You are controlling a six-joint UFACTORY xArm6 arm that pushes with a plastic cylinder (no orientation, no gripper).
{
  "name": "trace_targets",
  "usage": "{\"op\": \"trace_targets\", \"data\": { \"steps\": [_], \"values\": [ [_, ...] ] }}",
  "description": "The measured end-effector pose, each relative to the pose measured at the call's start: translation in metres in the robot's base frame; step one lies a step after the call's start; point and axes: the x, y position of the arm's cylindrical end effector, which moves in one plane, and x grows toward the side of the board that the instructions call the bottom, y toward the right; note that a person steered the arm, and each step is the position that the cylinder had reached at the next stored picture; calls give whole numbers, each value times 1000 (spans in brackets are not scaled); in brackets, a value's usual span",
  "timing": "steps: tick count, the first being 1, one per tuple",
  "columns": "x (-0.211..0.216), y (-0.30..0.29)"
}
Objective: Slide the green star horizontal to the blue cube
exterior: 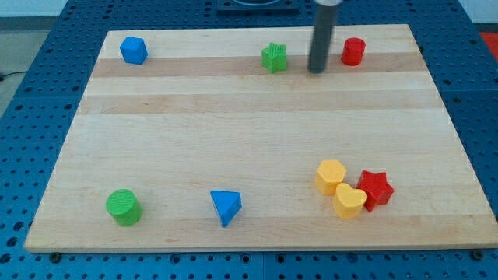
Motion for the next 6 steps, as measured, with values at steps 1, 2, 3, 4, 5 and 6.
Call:
{"op": "trace_targets", "data": {
  "steps": [1, 2, 3, 4, 5, 6],
  "values": [
    [-4, -49],
    [-9, -73],
    [-27, -75],
    [-18, -64],
    [-14, -70],
    [68, -70]
  ]
}}
